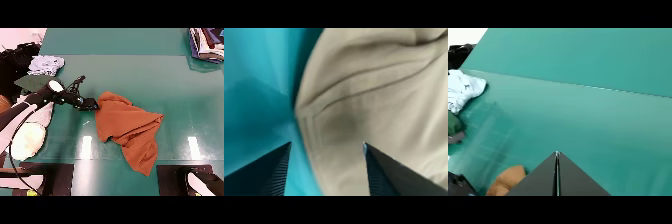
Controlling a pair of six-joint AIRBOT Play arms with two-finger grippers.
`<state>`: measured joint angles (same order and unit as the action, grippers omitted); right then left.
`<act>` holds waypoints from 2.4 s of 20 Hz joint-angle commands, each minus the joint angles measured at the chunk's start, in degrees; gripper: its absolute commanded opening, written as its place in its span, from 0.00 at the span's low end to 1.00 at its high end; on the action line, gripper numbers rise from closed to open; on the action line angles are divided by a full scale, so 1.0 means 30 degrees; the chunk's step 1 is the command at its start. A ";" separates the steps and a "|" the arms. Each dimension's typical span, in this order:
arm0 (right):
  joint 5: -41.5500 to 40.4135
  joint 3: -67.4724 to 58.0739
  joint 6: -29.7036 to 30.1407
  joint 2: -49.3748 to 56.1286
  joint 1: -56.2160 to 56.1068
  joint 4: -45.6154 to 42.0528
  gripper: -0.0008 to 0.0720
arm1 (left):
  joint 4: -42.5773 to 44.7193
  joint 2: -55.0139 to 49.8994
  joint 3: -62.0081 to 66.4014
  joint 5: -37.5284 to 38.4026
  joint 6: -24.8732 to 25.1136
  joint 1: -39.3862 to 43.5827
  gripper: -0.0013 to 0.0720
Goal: Fold the shirts.
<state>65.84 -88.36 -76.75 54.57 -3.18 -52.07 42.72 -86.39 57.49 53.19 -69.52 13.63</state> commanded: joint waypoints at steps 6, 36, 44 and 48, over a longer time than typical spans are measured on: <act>0.0102 0.0342 -0.0138 0.0000 -0.0452 -0.0211 0.03 | -0.0823 -0.0641 -0.0029 -0.2718 -0.0197 0.1224 0.05; -0.0969 1.1540 -0.1158 0.8306 -0.7293 -0.2266 0.03 | 0.4350 0.4568 0.6513 0.0401 -0.0175 -0.3891 0.05; -0.0437 0.1537 -0.2579 0.0466 -0.1574 -0.6710 0.03 | 0.5923 1.0229 1.4651 0.0510 -0.0168 -0.3883 0.05; -0.0444 -0.1494 -0.2251 -0.2419 -0.0051 -0.6710 0.03 | 0.6018 1.2743 1.6757 0.0627 -0.0160 -0.3883 0.05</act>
<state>64.60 -85.86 -83.90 53.41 -6.96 -70.87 59.77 -53.25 102.89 54.89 -69.97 2.02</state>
